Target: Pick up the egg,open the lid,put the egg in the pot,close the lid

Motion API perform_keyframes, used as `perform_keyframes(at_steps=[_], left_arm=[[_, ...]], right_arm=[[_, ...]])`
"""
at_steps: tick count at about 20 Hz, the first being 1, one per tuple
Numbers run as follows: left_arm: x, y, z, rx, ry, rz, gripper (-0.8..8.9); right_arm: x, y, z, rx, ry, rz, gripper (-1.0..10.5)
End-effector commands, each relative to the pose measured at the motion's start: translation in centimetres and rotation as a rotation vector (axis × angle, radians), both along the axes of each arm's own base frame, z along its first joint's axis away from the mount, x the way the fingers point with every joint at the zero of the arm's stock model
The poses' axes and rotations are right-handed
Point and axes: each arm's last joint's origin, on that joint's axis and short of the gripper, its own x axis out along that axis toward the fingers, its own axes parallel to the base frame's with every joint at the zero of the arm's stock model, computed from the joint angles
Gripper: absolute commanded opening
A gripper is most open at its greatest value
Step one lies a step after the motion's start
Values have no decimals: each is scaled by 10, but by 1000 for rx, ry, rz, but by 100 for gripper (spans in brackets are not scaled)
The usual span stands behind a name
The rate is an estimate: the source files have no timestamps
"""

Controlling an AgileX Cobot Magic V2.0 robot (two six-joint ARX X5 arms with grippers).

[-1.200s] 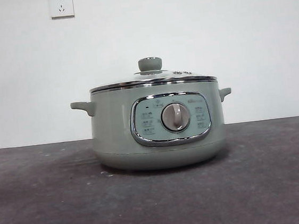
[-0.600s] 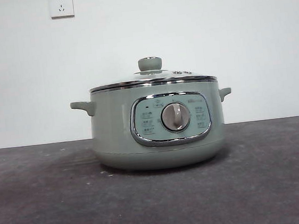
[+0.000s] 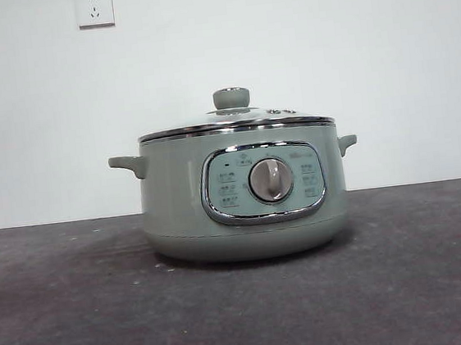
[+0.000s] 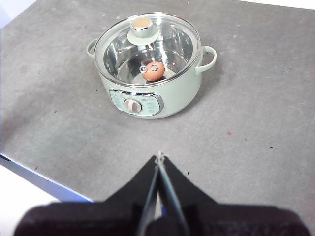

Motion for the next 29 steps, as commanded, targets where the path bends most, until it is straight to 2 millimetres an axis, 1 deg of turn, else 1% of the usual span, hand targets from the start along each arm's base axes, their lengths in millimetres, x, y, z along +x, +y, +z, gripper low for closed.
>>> perform_keyframes(at_steps=[1, 4, 6, 7, 9, 11, 12, 14, 15, 17, 18, 21, 22, 25, 27, 29], left_arm=[[2, -1, -1, 4, -6, -7, -4], [9, 8, 1, 2, -46, 30, -4], [15, 27, 12, -22, -182, 112, -4], [13, 36, 20, -48, -253, 137, -4], [1, 51, 37, -89, -398, 175, -4], [-14, 69, 46, -116, -507, 239, -4], [-21, 79, 46, -122, -550, 280, -4], [-34, 96, 34, -120, -618, 364, -4], [-41, 103, 23, -114, -640, 404, -4], [-52, 114, -7, -100, -664, 470, -4], [-58, 118, -28, -91, -677, 503, -4], [-65, 125, -90, -55, -707, 603, -4], [-68, 126, -115, -44, -697, 637, -4], [-76, 127, -183, -48, -648, 694, -4], [-80, 129, -223, -31, -629, 773, -4], [-85, 131, -257, -27, -605, 836, -4]], right_arm=[[0, 0, -4, -12, 31, -5, 2], [0, 0, -4, -12, 31, -5, 2], [0, 0, -4, -12, 31, -5, 2], [0, 0, -4, -12, 31, -5, 2], [0, 0, -4, -12, 31, -5, 2], [1, 0, -4, -13, 32, -5, 2], [1, 1, -4, -14, 35, -5, 2], [2, 1, -4, -15, 35, -5, 2], [2, 1, -4, -15, 35, -5, 2], [2, 1, -4, -15, 35, -5, 2], [2, 1, -4, -15, 36, -5, 2], [2, 1, -4, -16, 36, -5, 2], [2, 1, -4, -15, 36, -5, 2], [2, 1, -4, -15, 36, -5, 2], [2, 1, -4, -16, 36, -5, 2], [2, 1, -4, -15, 36, -5, 2]])
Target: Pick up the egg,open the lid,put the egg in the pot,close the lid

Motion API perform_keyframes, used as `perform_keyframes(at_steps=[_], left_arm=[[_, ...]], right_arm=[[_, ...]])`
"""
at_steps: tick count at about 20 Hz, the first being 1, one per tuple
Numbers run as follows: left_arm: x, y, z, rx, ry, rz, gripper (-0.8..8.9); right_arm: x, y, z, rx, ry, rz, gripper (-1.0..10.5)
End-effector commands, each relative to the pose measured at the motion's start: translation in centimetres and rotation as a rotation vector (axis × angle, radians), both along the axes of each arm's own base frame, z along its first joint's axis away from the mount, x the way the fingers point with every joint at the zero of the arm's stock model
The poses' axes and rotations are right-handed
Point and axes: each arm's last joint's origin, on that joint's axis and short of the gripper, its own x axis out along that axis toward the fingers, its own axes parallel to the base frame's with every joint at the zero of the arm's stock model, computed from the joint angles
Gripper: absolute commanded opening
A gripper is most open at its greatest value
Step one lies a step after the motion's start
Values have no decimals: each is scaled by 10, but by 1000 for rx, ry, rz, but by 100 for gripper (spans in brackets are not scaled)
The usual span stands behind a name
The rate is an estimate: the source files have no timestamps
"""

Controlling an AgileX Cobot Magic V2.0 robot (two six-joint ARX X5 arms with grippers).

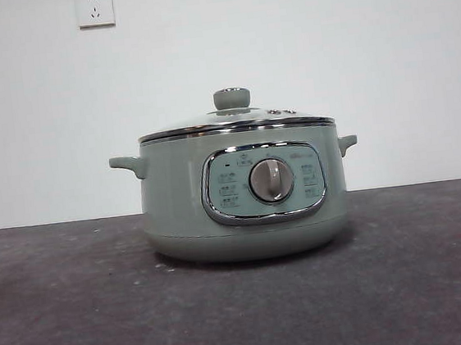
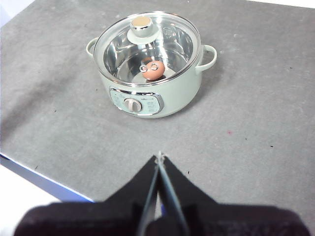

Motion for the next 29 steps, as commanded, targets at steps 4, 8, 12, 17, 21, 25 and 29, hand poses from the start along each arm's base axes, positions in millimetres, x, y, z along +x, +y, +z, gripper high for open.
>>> perform_keyframes(at_steps=[4, 8, 12, 17, 21, 25, 29], left_arm=[[-8, 4, -71, -74, 59, 149, -4], [-10, 4, -102, -133, 75, 168, -4], [-11, 4, -105, -165, 27, 170, -4], [-10, 4, -106, -164, 44, 169, -4], [-9, 4, -108, -163, 67, 170, -4], [-8, 4, -110, -162, 92, 172, -4], [-7, 4, -111, -161, 108, 173, -4]], right_arm=[[0, 0, -4, -13, 31, -4, 2], [0, 0, -4, -13, 31, -4, 2], [0, 0, -4, -13, 31, -4, 2], [0, 0, -4, -13, 31, -4, 2], [0, 0, -4, -13, 31, -4, 2], [0, 0, -4, -13, 31, -4, 2], [0, -1, -4, -47, 9, -8, 2]])
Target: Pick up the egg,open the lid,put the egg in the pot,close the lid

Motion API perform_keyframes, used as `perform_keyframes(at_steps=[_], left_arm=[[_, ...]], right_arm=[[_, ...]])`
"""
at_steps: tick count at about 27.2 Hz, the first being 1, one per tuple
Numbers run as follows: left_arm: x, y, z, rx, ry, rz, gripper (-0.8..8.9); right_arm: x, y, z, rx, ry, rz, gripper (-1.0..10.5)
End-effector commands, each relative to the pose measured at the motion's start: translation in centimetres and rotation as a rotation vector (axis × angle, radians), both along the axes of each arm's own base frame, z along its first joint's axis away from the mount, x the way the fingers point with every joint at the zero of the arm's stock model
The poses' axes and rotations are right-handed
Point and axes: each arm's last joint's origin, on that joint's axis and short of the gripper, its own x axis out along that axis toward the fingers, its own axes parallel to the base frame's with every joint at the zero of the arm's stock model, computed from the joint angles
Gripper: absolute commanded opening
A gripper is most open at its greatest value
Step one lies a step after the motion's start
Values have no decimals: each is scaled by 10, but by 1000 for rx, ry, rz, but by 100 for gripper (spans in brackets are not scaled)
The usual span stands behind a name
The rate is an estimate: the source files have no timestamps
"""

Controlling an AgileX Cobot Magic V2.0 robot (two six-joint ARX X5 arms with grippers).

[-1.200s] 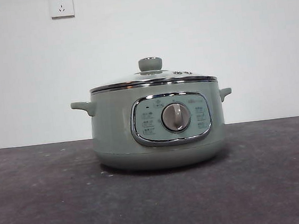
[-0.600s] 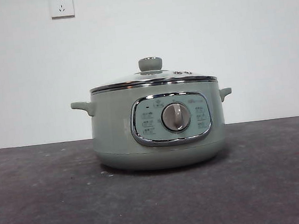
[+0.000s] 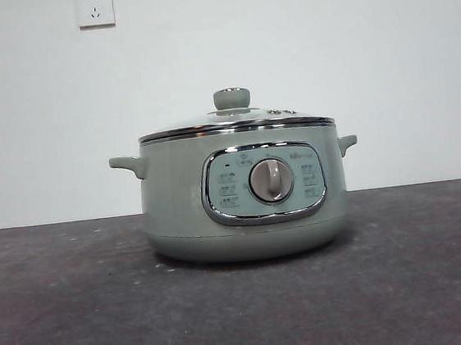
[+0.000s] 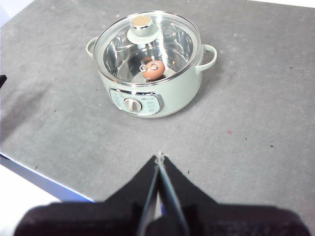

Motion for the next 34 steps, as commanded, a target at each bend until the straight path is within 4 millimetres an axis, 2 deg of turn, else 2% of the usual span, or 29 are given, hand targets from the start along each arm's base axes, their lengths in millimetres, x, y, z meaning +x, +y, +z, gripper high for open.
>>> perform_keyframes(at_steps=[1, 5, 7, 12, 22, 27, 34], left_arm=[[1, 0, -3, -6, 11, 5, -4], [1, 0, -4, -6, 16, 5, -4], [1, 0, -4, -6, 16, 5, -4], [1, 0, -4, -6, 16, 5, -4], [1, 0, -4, -6, 16, 5, -4], [1, 0, -4, -6, 16, 5, -4], [1, 0, -4, -6, 16, 5, -4]], right_arm=[[0, -3, -3, -61, -8, -40, 2], [1, -5, 5, 9, -248, -150, 2], [2, -6, -6, 50, -378, -196, 2], [22, -7, -71, 52, -517, -314, 2], [60, -7, -200, 55, -551, -358, 2], [68, -7, -244, 52, -517, -359, 2], [73, -6, -275, 29, -425, -359, 2]])
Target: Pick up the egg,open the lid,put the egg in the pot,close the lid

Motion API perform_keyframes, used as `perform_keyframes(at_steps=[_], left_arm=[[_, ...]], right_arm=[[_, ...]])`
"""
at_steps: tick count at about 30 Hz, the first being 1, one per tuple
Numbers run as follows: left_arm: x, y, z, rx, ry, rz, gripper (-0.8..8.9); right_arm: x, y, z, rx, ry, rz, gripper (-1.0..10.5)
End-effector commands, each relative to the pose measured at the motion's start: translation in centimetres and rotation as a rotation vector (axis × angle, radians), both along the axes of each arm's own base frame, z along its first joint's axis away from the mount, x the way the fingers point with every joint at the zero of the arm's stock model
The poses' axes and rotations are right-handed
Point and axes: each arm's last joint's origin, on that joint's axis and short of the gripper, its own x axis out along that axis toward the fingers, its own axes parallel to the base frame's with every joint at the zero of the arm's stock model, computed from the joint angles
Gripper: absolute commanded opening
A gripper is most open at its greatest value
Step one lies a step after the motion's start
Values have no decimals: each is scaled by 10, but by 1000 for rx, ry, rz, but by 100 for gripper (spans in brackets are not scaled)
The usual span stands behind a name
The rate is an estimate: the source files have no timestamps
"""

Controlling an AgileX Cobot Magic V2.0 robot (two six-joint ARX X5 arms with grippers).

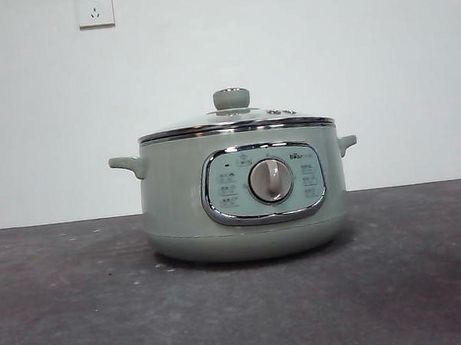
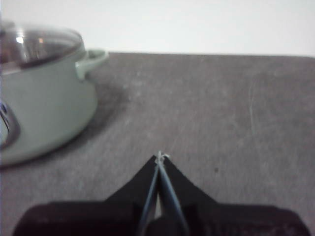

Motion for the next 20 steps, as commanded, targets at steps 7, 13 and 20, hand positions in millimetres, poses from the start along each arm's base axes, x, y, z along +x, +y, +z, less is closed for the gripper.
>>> perform_keyframes(at_steps=[7, 13, 20], left_arm=[[1, 0, -3, -6, 8, 5, -4], [1, 0, -3, -6, 8, 5, -4], [1, 0, -3, -6, 8, 5, -4]], right_arm=[[1, 0, -5, 6, 7, -3, 2], [1, 0, -5, 6, 9, -4, 2], [1, 0, -5, 6, 8, -4, 2]])
